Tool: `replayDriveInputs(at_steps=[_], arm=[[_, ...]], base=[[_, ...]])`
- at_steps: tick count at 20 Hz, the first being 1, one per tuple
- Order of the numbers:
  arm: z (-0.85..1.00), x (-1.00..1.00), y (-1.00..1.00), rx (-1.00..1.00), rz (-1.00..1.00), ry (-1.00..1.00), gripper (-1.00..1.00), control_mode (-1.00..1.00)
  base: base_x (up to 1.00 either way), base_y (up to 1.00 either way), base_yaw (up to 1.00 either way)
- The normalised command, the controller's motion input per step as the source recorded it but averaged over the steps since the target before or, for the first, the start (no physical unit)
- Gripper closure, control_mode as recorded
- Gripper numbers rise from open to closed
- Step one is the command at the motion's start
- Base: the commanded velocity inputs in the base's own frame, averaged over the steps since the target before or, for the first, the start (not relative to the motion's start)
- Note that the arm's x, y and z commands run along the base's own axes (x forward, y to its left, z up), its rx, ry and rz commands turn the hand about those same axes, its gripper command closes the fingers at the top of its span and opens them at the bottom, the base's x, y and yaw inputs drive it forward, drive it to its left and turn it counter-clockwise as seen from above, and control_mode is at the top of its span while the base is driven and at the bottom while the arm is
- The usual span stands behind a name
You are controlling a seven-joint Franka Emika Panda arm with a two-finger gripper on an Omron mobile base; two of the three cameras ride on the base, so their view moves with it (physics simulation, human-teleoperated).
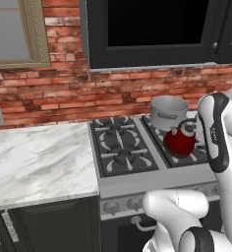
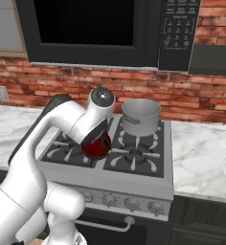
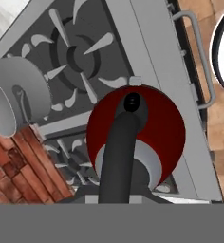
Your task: Pick the kettle from the counter and place it on a stove burner. Then turn the burner on.
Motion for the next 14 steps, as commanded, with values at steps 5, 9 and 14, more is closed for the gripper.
replayDriveInputs(at_steps=[5,9,14], arm=[[0.00,0.04,-0.63,0.00,-0.01,0.07,1.00,-1.00],[0.00,0.28,-0.28,0.00,0.01,0.11,1.00,-1.00],[0.00,0.32,-0.11,-0.01,0.03,0.09,1.00,-1.00]], base=[[0.00,0.00,0.00],[0.00,0.00,0.00],[0.00,0.00,0.00]])
